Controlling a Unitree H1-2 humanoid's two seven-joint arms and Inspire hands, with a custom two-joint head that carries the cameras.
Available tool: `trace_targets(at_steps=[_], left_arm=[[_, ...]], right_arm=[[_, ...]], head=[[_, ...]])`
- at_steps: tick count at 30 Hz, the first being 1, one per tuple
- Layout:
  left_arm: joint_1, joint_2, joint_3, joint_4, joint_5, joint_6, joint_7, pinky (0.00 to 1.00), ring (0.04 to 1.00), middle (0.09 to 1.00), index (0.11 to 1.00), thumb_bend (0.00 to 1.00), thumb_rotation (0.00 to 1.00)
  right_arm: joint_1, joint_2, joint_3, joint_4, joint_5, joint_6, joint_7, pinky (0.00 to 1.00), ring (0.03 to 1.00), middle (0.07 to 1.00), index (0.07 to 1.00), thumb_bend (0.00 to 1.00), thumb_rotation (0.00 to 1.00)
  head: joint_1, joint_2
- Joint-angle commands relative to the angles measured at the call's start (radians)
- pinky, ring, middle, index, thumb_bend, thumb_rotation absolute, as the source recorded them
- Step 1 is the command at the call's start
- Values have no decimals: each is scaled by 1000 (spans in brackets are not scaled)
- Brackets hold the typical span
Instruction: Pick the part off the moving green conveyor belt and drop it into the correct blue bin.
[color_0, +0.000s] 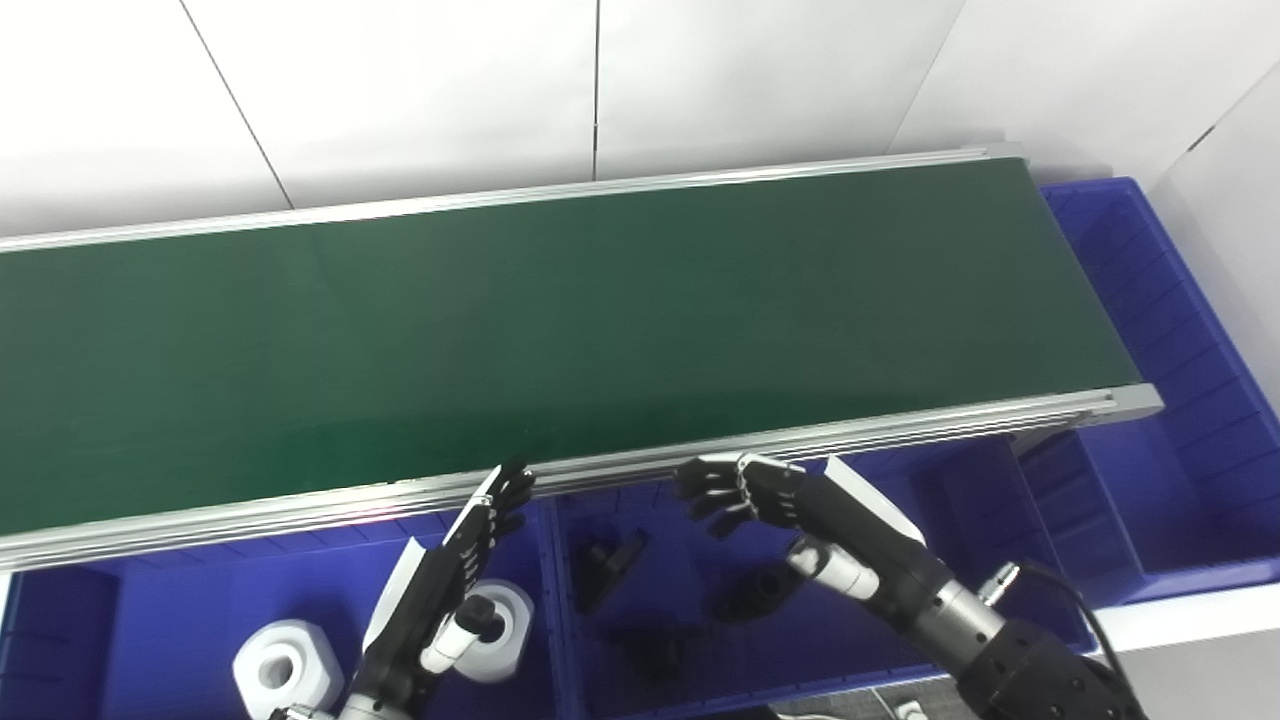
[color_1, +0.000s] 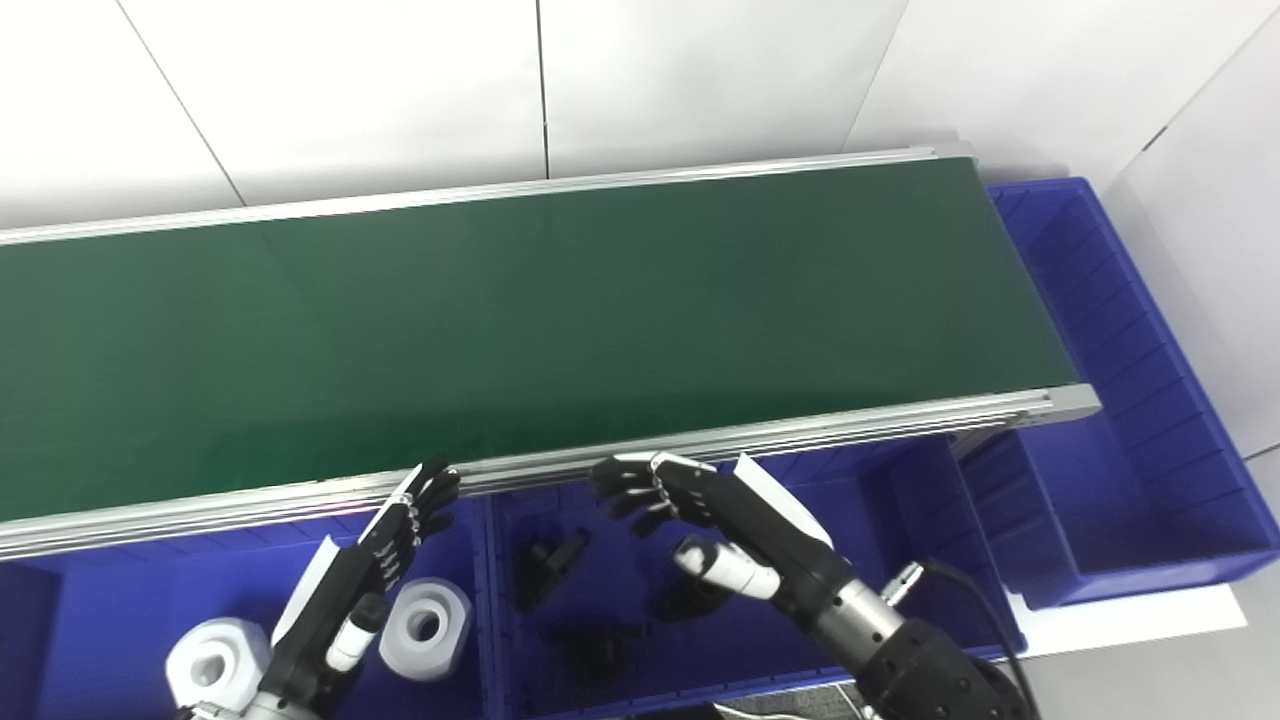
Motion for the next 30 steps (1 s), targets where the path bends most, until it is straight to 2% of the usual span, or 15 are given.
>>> trace_targets(at_steps=[1,7,11,15,20,22,25,26,30], left_arm=[[-4,-5,-2,-9,7,-28,6,925,949,950,965,931,1000],[-7,-10,-6,1,12,-34,9,935,954,951,967,922,1000],[-5,-16,-11,-1,20,-30,12,940,952,946,964,920,1000],[-1,-22,-16,-5,22,-21,13,943,957,946,966,922,1000],[11,-21,-17,2,13,-20,7,963,968,948,968,959,1000],[16,-18,-18,5,10,-26,5,983,978,952,972,972,1000],[21,-13,-17,8,17,-40,7,973,982,954,972,955,1000],[21,-10,-18,5,19,-38,5,972,982,955,973,952,1000],[19,-9,-19,-3,11,-29,1,984,990,960,979,932,1000]], right_arm=[[3,32,6,4,57,-36,-14,686,734,773,811,1000,1000],[7,106,68,88,60,-95,-35,744,786,811,831,1000,1000],[17,155,111,179,-2,-158,-82,800,831,843,843,1000,1000],[13,123,138,288,-86,-259,-92,865,896,900,871,1000,1000],[7,111,145,396,-107,-382,-112,886,906,904,869,1000,975],[6,116,148,434,-125,-436,-132,880,905,906,873,1000,973],[5,125,150,470,-170,-495,-169,908,929,922,888,1000,985],[4,126,150,477,-182,-507,-177,917,934,925,890,1000,989],[4,133,150,485,-202,-536,-200,952,964,953,916,1000,1000]], head=[[8,-5],[30,-26],[63,-16],[69,-21],[62,-75],[57,-85],[56,-75],[61,-58],[65,-53]])
